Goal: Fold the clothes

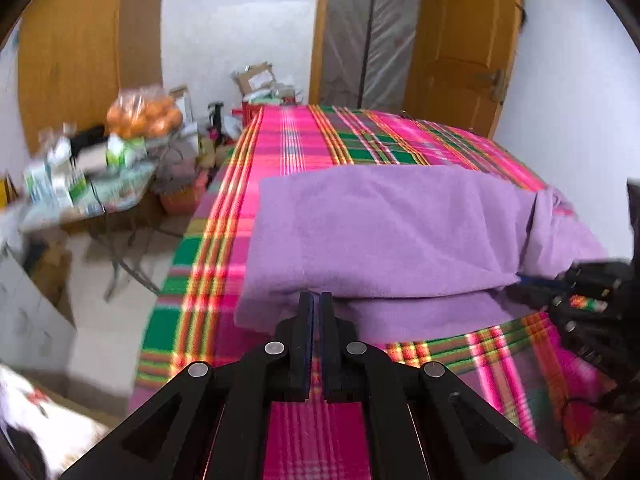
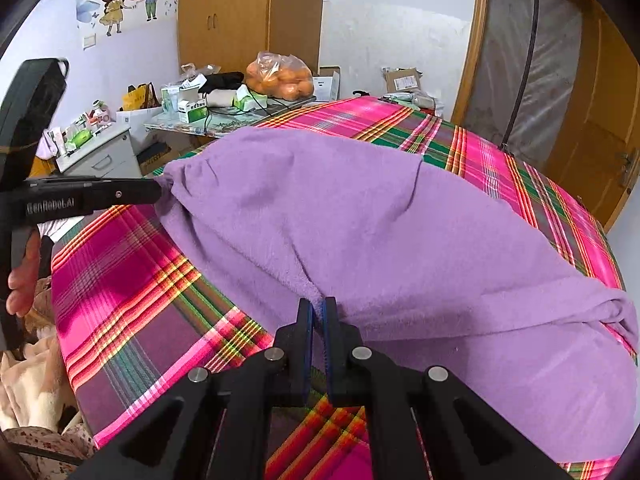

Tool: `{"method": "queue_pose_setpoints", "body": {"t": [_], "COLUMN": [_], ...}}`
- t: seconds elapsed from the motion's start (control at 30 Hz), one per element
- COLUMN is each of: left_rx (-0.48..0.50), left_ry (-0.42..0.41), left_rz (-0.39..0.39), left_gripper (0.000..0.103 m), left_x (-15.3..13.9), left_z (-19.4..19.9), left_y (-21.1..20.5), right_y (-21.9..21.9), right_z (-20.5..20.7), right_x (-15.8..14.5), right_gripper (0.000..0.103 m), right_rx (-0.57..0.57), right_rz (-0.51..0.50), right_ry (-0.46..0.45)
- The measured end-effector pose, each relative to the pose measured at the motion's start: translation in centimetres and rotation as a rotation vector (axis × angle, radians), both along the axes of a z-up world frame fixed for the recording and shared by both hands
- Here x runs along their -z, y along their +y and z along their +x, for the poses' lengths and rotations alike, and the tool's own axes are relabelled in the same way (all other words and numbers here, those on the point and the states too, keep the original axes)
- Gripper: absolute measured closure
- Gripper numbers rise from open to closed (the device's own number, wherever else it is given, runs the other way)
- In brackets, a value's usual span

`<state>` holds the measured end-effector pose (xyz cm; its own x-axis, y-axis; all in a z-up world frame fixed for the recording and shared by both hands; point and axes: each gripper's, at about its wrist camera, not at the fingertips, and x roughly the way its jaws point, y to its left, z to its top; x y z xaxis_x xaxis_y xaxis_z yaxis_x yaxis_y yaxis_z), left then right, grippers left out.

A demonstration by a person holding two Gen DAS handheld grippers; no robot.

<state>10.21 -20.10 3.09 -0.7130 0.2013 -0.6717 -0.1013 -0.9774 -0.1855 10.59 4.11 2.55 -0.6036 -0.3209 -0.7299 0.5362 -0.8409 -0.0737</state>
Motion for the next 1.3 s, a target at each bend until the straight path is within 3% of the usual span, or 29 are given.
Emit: {"method": "queue_pose_setpoints", "body": {"t": [0.2, 0.33, 0.43, 0.67, 0.77, 0.8, 0.9, 1.17, 1.3], "left_rx": [-0.014, 0.001, -0.003, -0.140, -0.203, -0.227, -0.258, -0.285, -0.291], "left_ry": [-0.094, -0.115, -0.152, -0.248, -0.240, -0.229, -0.175, -0.115, -0.119], "left_rz": [0.248, 0.298, 0.399, 0.558, 0.646, 0.643, 0.617, 0.623, 0.592], "left_gripper": [0.090, 0.074, 0.067, 0.066, 0.069, 0.070, 0.090, 0.095, 0.095], "left_x": [1.2, 1.2, 1.6, 3.4, 3.8, 3.7, 2.6, 1.0, 0.6], "left_z": [-1.0, -1.6, -2.6, -4.5, -4.7, -4.6, -4.2, -2.9, -2.5], "left_y": [-1.4, -0.9, -1.1, -2.4, -3.4, -3.6, -3.8, -4.4, -4.4], "right_y": [0.0, 0.1, 0.2, 0.3, 0.2, 0.1, 0.1, 0.5, 0.3], "right_z": [0.0, 0.1, 0.0, 0.1, 0.2, 0.3, 0.4, 1.5, 2.1], "right_x": [0.2, 0.1, 0.1, 0.1, 0.0, -0.1, -0.5, -2.8, -2.7], "right_gripper": [0.098, 0.098, 0.098, 0.098, 0.098, 0.098, 0.098, 0.098, 0.103], "right_rx": [0.006, 0.008, 0.008, 0.008, 0.007, 0.005, 0.001, -0.023, -0.063], "right_rz": [-0.004, -0.008, -0.015, -0.034, -0.038, -0.037, -0.044, -0.095, -0.118], "right_ry": [-0.005, -0.002, -0.002, 0.002, 0.006, 0.013, 0.026, 0.078, 0.040]}}
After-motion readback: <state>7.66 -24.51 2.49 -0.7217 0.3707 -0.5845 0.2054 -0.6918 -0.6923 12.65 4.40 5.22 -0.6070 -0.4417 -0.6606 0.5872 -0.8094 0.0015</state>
